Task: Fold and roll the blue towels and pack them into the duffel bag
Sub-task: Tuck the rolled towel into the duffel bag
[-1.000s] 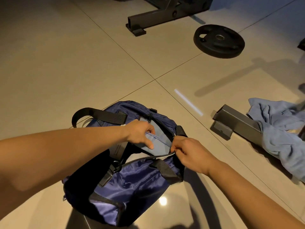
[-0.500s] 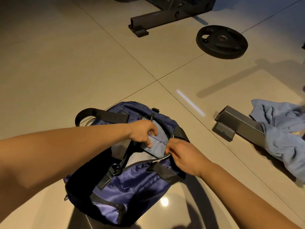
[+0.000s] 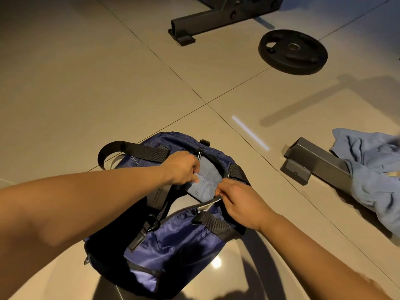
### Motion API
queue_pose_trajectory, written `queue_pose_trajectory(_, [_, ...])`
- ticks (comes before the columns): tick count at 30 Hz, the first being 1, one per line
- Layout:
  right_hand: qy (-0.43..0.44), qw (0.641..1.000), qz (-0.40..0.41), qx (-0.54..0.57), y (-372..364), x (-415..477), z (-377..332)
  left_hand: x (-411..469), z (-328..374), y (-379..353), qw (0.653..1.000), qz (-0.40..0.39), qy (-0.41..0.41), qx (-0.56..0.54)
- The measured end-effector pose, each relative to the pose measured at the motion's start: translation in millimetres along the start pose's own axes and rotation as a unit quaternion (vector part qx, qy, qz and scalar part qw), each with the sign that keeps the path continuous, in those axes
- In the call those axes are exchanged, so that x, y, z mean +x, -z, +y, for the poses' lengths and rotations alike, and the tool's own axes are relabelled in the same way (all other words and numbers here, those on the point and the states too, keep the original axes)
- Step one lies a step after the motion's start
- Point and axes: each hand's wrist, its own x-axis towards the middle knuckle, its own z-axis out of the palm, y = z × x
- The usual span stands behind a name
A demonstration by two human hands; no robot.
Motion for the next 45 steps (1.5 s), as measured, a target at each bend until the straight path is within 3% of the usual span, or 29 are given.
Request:
queue_pose_trajectory(5, [0.022,0.999,0.047,-0.006,-2,4,-13,-6,-2,-5,1.000,0.028,0.000,0.012])
queue_pose_trajectory(9, [0.031,0.986,0.133,-0.100,-14,10,-20,-9,-5,-5,0.998,0.059,0.005,0.013])
queue_pose_trajectory(14, [0.009,0.985,0.037,-0.166,-45,36,-16,-14,-16,-6,0.998,0.064,0.001,-0.020])
queue_pose_trajectory(18, [-0.043,0.981,0.017,-0.190,-49,59,-18,-17,-20,-7,0.998,0.065,-0.008,-0.011])
queue_pose_trajectory(21, [-0.031,0.986,0.001,-0.161,-39,58,-18,-16,-15,-4,0.999,0.051,-0.002,-0.007])
queue_pose_trajectory(24, [-0.004,0.993,0.023,-0.114,-25,35,-16,-22,-5,1,0.993,0.117,-0.026,-0.020])
queue_pose_trajectory(27, [0.014,0.994,0.054,-0.092,-21,3,-10,-43,15,-5,0.974,0.190,-0.122,0.004])
queue_pose_trajectory(31, [0.031,0.996,0.006,-0.078,-30,-20,-2,-63,33,-35,0.988,0.044,-0.147,-0.005])
queue_pose_trajectory(33, [0.001,0.999,0.013,-0.045,-28,-23,1,-62,33,-43,0.991,0.007,-0.126,0.039])
queue_pose_trajectory(36, [-0.058,0.992,0.109,-0.006,-11,-38,19,-55,38,-37,0.977,0.111,-0.129,0.127])
queue_pose_trajectory(38, [-0.121,0.981,0.151,-0.024,4,-57,50,-51,44,-32,0.967,0.167,-0.154,0.118])
queue_pose_trajectory(41, [-0.211,0.952,0.191,-0.110,33,-90,108,-45,56,-40,0.971,0.100,-0.183,0.117])
queue_pose_trajectory(45, [-0.345,0.886,0.233,-0.203,75,-119,174,-35,68,-54,0.978,0.029,-0.137,0.152])
